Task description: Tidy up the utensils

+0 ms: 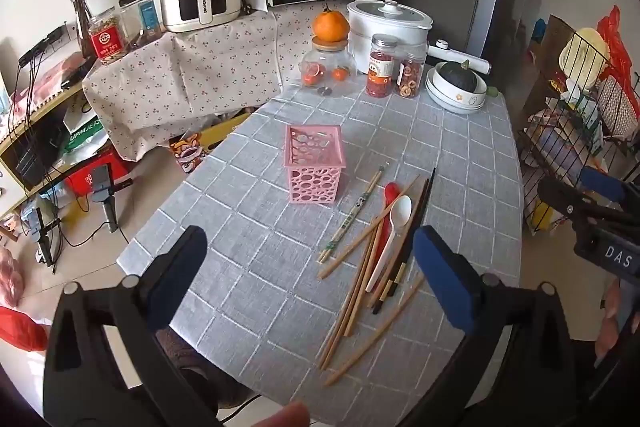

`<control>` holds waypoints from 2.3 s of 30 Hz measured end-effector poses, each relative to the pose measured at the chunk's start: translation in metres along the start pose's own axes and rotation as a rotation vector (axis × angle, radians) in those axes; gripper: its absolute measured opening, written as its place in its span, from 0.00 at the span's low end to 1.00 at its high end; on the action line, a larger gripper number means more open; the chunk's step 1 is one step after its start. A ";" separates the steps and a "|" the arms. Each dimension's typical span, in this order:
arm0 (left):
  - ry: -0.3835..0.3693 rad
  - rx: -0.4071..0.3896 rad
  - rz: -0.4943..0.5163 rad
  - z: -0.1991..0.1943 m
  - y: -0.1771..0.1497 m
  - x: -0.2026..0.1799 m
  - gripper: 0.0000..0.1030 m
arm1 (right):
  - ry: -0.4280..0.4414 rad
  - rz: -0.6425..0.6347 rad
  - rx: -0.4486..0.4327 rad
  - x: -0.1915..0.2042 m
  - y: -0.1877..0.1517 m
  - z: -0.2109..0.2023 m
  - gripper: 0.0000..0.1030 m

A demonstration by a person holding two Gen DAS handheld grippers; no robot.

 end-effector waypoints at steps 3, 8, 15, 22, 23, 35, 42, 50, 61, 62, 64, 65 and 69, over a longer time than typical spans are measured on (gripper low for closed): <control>-0.026 -0.035 -0.054 -0.004 0.004 0.014 0.99 | -0.013 0.007 0.011 0.001 -0.003 0.002 0.88; -0.009 -0.052 -0.068 -0.008 0.005 0.015 0.99 | 0.006 0.013 0.027 0.004 0.001 0.010 0.88; 0.007 -0.058 -0.053 -0.006 0.004 0.011 0.99 | 0.011 0.025 -0.004 -0.001 0.003 0.005 0.88; 0.020 -0.059 -0.046 -0.006 0.006 0.011 0.99 | -0.002 0.034 -0.031 -0.001 0.005 -0.001 0.88; 0.021 -0.059 -0.043 -0.005 0.006 0.011 0.99 | -0.003 0.036 -0.034 -0.001 0.005 -0.001 0.88; 0.030 -0.064 -0.017 -0.006 0.002 0.007 0.99 | -0.014 0.052 -0.053 -0.007 0.006 -0.005 0.88; 0.029 -0.061 -0.012 -0.005 0.001 0.006 0.99 | -0.018 0.053 -0.053 -0.008 0.006 -0.004 0.88; 0.030 -0.061 -0.010 -0.005 0.001 0.005 0.99 | -0.016 0.058 -0.052 -0.010 0.006 -0.004 0.88; 0.036 -0.064 -0.002 -0.006 0.004 0.004 0.99 | -0.014 0.055 -0.050 -0.008 0.006 -0.004 0.88; 0.037 -0.064 -0.001 -0.006 0.004 0.004 0.99 | -0.014 0.054 -0.050 -0.008 0.006 -0.004 0.88; 0.036 -0.064 -0.001 -0.006 0.005 0.005 0.99 | -0.014 0.053 -0.052 -0.008 0.006 -0.004 0.88; 0.036 -0.065 -0.001 -0.005 0.006 0.005 0.99 | -0.015 0.052 -0.052 -0.007 0.006 -0.004 0.88; 0.035 -0.065 -0.002 -0.006 0.004 0.003 0.99 | -0.016 0.052 -0.051 -0.007 0.005 -0.004 0.88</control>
Point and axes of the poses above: each gripper's, at about its wrist camera, not at the fingertips, and z roughly the way its jaws point, x to its left, y to its top, the point moved 10 cm from there along z, roughly the way its jaws point, and after that the axes turned 2 degrees about -x, right-handed, at the moved point
